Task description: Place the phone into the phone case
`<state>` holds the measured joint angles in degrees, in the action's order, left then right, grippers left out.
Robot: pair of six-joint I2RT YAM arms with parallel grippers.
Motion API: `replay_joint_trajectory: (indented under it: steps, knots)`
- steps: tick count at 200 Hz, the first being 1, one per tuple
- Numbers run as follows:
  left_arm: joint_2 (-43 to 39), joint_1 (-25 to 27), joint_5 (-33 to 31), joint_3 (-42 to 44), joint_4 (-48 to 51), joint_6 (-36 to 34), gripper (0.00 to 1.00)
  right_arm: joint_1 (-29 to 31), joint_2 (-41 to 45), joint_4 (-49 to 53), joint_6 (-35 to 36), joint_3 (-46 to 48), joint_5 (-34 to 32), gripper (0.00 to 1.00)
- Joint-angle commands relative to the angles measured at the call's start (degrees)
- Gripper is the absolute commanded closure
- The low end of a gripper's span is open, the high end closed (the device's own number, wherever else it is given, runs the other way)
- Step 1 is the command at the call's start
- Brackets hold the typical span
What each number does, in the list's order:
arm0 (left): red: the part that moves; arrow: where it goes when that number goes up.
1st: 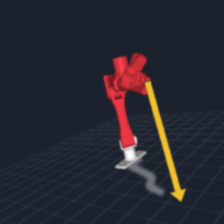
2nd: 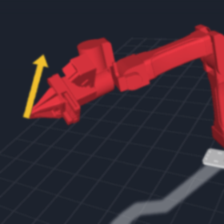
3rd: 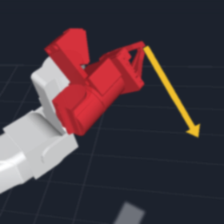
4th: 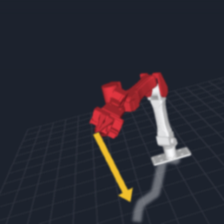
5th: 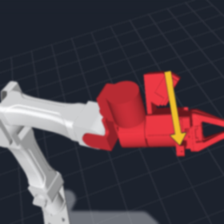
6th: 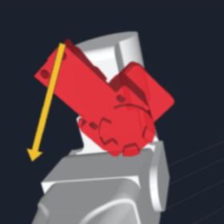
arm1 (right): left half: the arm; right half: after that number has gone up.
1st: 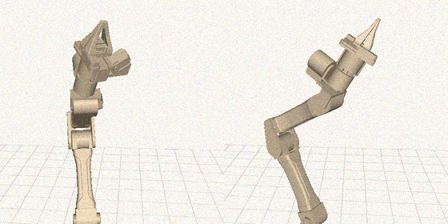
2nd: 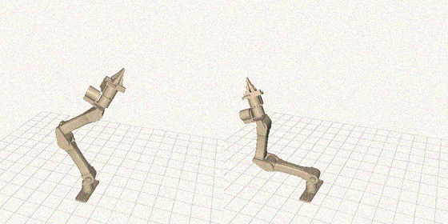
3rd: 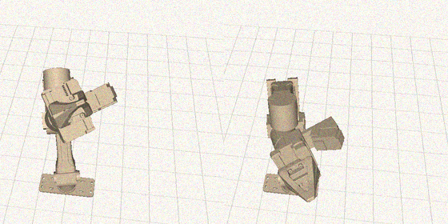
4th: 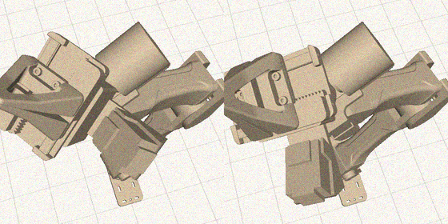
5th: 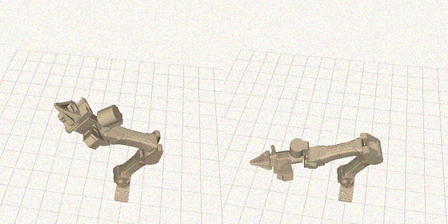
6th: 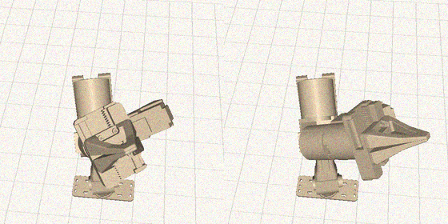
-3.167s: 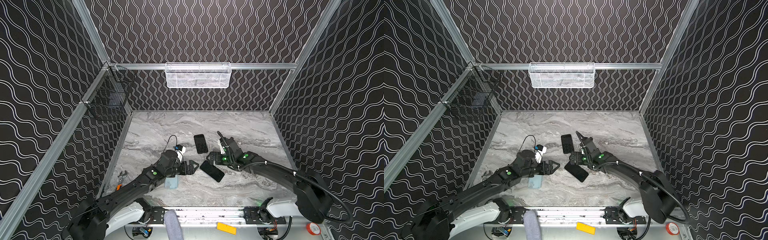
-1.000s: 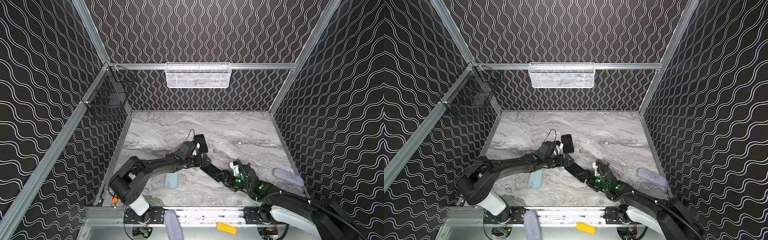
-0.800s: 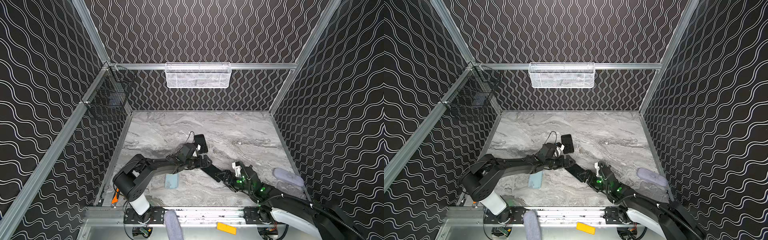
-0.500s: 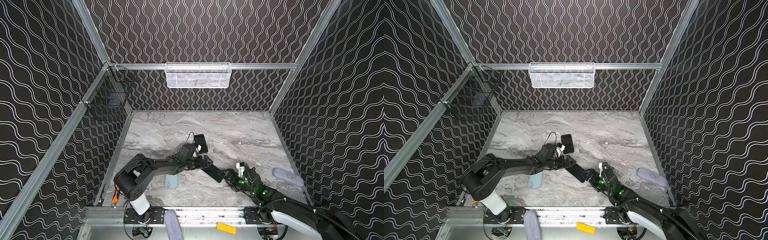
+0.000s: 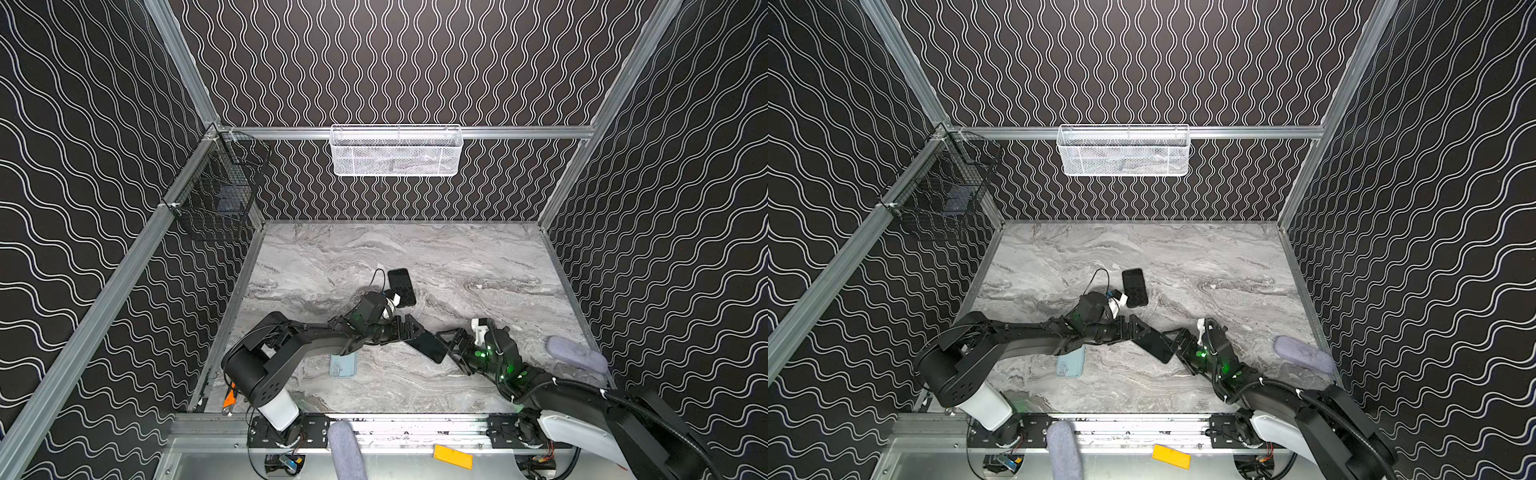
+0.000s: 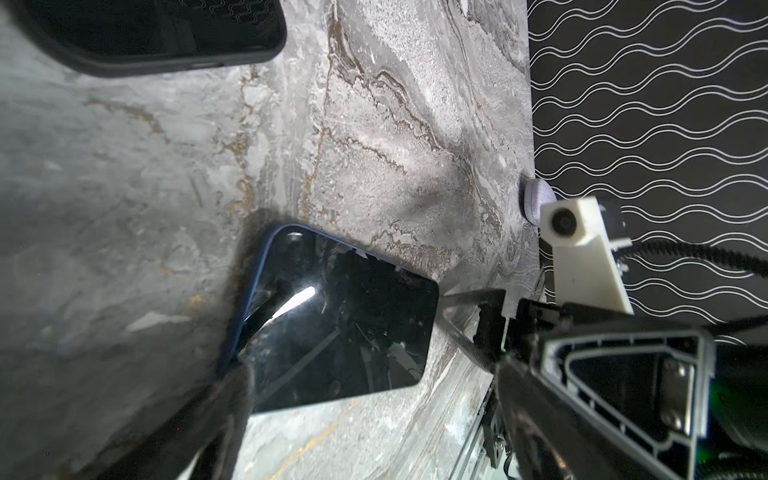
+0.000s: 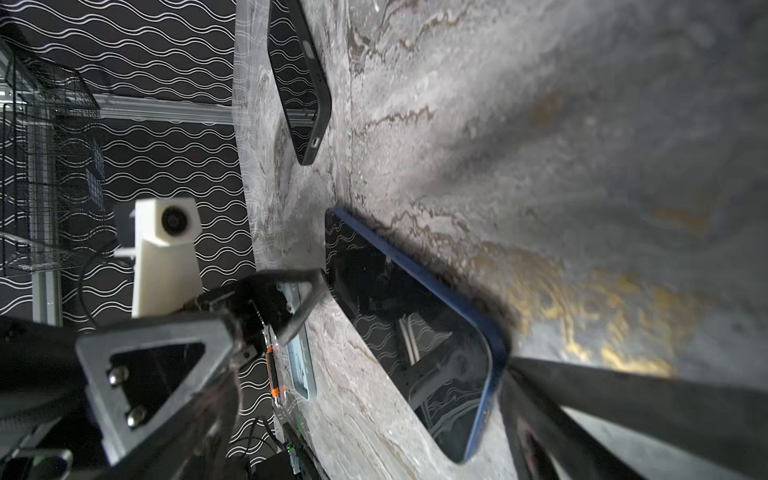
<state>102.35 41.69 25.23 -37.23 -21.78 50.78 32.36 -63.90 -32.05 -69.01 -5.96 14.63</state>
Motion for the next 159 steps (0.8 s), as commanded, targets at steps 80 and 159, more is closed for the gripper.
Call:
replay_joint_trajectory:
  steps: [80, 159]
  knots:
    - [-7.8, -0.1, -7.0, -5.0, 14.8, -10.2, 0.02, -5.1, 3.2, 15.5, 9.8, -6.5, 4.7, 0.02]
    - [0.7, -0.5, -3.2, -8.8, 13.2, -10.7, 0.02, -0.7, 8.0, 17.7, 7.0, -3.1, 5.3, 0.01]
